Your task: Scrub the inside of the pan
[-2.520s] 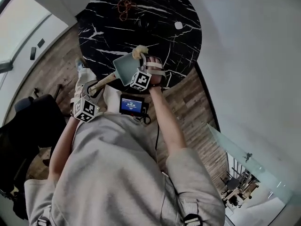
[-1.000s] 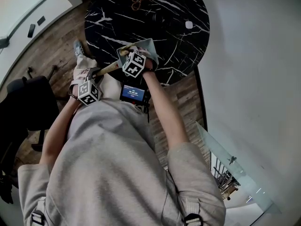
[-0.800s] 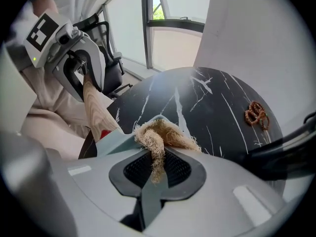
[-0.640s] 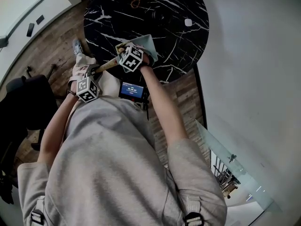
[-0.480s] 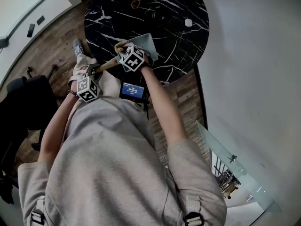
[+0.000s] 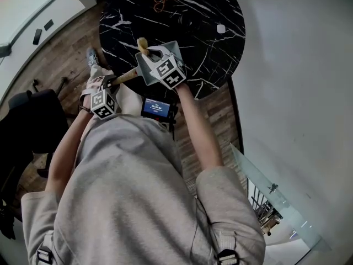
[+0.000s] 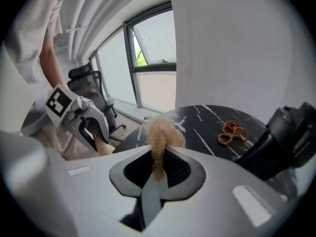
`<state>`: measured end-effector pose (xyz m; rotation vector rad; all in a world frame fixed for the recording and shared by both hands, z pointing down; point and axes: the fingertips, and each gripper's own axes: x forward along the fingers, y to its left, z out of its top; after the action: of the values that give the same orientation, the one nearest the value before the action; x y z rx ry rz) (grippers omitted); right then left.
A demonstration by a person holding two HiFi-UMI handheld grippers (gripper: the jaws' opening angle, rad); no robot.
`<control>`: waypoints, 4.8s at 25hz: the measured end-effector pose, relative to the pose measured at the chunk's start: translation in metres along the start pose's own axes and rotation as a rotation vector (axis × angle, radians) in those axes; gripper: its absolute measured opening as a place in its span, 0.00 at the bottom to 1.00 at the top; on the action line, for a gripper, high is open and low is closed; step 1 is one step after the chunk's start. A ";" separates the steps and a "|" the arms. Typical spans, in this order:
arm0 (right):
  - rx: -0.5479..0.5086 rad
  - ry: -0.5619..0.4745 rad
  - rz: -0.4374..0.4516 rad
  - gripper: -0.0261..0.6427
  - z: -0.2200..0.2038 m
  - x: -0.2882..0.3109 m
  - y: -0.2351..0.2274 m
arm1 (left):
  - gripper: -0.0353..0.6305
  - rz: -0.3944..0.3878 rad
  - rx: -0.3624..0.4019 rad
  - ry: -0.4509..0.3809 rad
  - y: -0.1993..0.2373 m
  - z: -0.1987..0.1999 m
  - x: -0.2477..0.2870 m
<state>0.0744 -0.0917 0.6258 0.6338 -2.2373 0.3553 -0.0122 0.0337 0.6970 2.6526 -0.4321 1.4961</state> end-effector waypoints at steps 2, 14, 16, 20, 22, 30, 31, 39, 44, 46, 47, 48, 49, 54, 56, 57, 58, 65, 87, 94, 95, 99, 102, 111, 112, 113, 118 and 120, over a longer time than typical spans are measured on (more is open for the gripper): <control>-0.096 0.105 -0.107 0.13 -0.021 -0.014 -0.020 | 0.25 0.001 -0.001 0.003 0.000 0.000 0.000; -0.263 0.319 -0.028 0.37 -0.113 -0.053 -0.018 | 0.25 0.006 -0.003 0.012 0.001 0.000 -0.001; -0.156 0.240 -0.009 0.37 -0.100 -0.047 -0.018 | 0.25 0.008 -0.004 0.012 0.001 -0.001 -0.001; -0.044 0.296 -0.007 0.37 -0.111 -0.017 -0.020 | 0.25 0.002 -0.008 0.015 -0.002 0.000 -0.001; -0.082 0.432 -0.008 0.38 -0.136 -0.004 -0.019 | 0.25 -0.001 -0.007 0.019 -0.001 0.000 -0.001; -0.005 0.541 -0.133 0.28 -0.155 -0.009 -0.048 | 0.24 0.013 -0.025 0.008 0.001 -0.002 -0.001; 0.012 0.548 -0.125 0.27 -0.155 -0.008 -0.048 | 0.24 0.013 -0.024 0.008 0.001 -0.002 -0.001; 0.043 0.545 -0.021 0.24 -0.145 0.001 -0.030 | 0.24 0.018 -0.025 0.026 0.001 -0.002 0.000; -0.035 0.522 0.058 0.22 -0.131 0.017 0.004 | 0.24 0.023 -0.026 0.033 0.002 -0.002 0.001; -0.073 0.525 0.088 0.21 -0.126 0.023 0.017 | 0.24 0.025 -0.027 0.036 0.001 -0.002 0.001; -0.086 0.526 0.103 0.21 -0.124 0.025 0.022 | 0.24 0.026 -0.028 0.037 0.001 -0.002 0.002; -0.096 0.526 0.117 0.20 -0.122 0.028 0.027 | 0.24 0.027 -0.028 0.038 0.001 -0.002 0.002; -0.103 0.523 0.131 0.20 -0.119 0.030 0.032 | 0.24 0.027 -0.029 0.040 0.002 -0.002 0.002; -0.077 0.498 0.156 0.19 -0.112 0.037 0.046 | 0.25 0.027 -0.032 0.045 0.002 -0.001 0.002; -0.019 0.476 0.158 0.18 -0.110 0.038 0.047 | 0.25 0.030 -0.033 0.046 0.002 -0.001 0.002; 0.013 0.465 0.163 0.18 -0.109 0.038 0.047 | 0.25 0.030 -0.033 0.047 0.002 -0.001 0.003; 0.041 0.456 0.170 0.18 -0.108 0.039 0.047 | 0.25 0.029 -0.034 0.048 0.002 -0.001 0.003; 0.210 0.379 0.183 0.17 -0.101 0.036 0.043 | 0.25 0.020 -0.021 0.059 0.001 0.001 0.003; -0.115 0.562 -0.083 0.18 -0.150 -0.042 -0.043 | 0.25 0.014 -0.023 0.057 0.003 0.001 0.004; -0.112 0.656 -0.073 0.18 -0.179 -0.034 -0.031 | 0.25 -0.008 -0.074 0.069 0.003 0.001 0.005; -0.088 0.652 -0.066 0.18 -0.180 -0.034 -0.029 | 0.25 -0.007 -0.084 0.071 0.004 0.000 0.004; -0.003 0.650 -0.036 0.18 -0.183 -0.034 -0.023 | 0.25 -0.010 -0.114 0.087 0.005 -0.002 0.005; 0.031 0.653 -0.025 0.18 -0.184 -0.032 -0.020 | 0.25 -0.008 -0.121 0.098 0.005 -0.003 0.005; 0.082 0.638 0.032 0.18 -0.179 -0.027 -0.007 | 0.25 0.009 -0.131 0.120 0.007 -0.002 0.006; 0.082 0.637 0.039 0.18 -0.178 -0.026 -0.005 | 0.25 0.012 -0.130 0.121 0.007 -0.002 0.006; 0.082 0.636 0.046 0.18 -0.178 -0.025 -0.003 | 0.25 0.013 -0.129 0.123 0.007 -0.003 0.007; 0.073 0.615 0.099 0.18 -0.168 -0.014 0.017 | 0.26 0.011 -0.130 0.134 0.007 -0.004 0.008; 0.064 0.610 0.125 0.18 -0.163 -0.009 0.026 | 0.26 0.013 -0.131 0.137 0.007 -0.003 0.009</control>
<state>0.1646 0.0038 0.7262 0.3524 -1.6853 0.5970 -0.0126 0.0254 0.7055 2.4351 -0.5192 1.5825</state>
